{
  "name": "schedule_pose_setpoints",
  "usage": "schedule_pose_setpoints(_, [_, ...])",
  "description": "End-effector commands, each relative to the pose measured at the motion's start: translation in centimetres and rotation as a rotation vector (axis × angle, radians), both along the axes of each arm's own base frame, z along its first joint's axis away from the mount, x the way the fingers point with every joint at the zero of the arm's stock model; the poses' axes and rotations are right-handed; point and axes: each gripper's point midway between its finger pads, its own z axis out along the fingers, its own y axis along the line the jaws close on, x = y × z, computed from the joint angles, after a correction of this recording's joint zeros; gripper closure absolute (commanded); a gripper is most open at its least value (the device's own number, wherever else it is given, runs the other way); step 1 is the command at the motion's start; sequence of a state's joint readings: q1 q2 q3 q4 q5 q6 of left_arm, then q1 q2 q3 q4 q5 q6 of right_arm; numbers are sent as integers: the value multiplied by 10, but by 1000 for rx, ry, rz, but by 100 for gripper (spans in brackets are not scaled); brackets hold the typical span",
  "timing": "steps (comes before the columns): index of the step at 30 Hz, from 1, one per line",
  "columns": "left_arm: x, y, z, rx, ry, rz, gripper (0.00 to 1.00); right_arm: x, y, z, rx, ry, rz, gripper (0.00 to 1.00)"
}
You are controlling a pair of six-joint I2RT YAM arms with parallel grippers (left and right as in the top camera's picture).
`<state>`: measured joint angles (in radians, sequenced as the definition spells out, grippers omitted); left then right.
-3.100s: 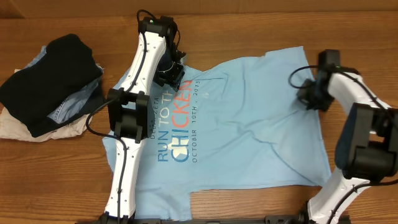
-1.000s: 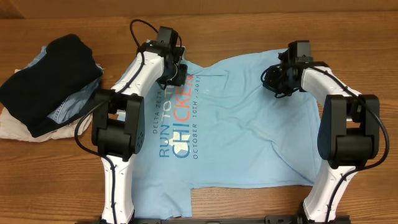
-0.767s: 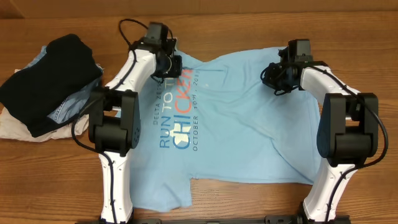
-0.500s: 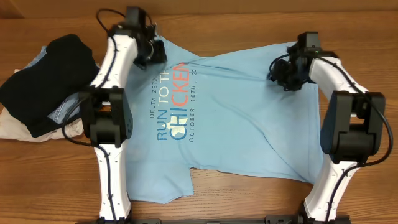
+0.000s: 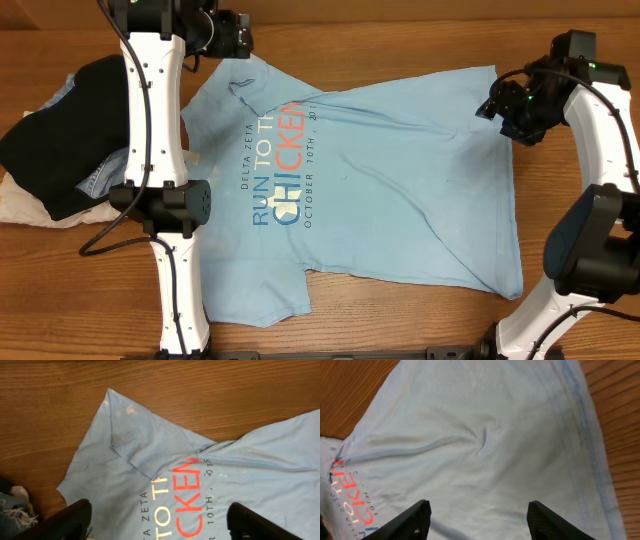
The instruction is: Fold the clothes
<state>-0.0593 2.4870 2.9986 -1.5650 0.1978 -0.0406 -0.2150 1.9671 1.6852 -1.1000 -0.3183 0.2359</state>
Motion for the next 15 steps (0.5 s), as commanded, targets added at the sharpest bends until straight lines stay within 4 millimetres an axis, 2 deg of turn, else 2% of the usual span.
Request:
schedule_pose_setpoints(1, [-7, -10, -7, 3, 37, -35, 15, 7, 10, 11, 25, -45, 30, 31])
schedule_pose_setpoints(3, [-18, -16, -23, 4, 115, -49, 18, 1, 13, 10, 37, -18, 33, 31])
schedule_pose_setpoints(4, [-32, -21, -34, 11, 184, -64, 16, -9, 15, 7, 46, 26, 31, 30])
schedule_pose_setpoints(6, [-39, -26, -36, 17, 213, -75, 9, -22, 16, 5, 58, 81, 28, 30])
schedule_pose_setpoints(7, [-40, -28, -31, 9, 203, -79, 7, -25, 17, 5, 62, 96, 28, 30])
schedule_pose_setpoints(9, [-46, -33, -8, -27, 163, -85, 0, -33, 20, 8, 69, 106, 67, 30])
schedule_pose_setpoints(11, [-53, -32, 18, -41, 109, -83, 0, -40, 25, 19, 83, 96, 88, 30])
schedule_pose_setpoints(12, [-60, -31, 37, -43, 69, -85, 0, -43, 26, 26, 81, 86, 99, 30])
schedule_pose_setpoints(13, [-68, -30, 54, -42, 38, -87, 0, -47, 27, 35, 77, 74, 104, 30])
schedule_pose_setpoints(15, [-98, -28, 89, -30, -11, -91, 0, -63, 30, 63, 67, 39, 106, 30])
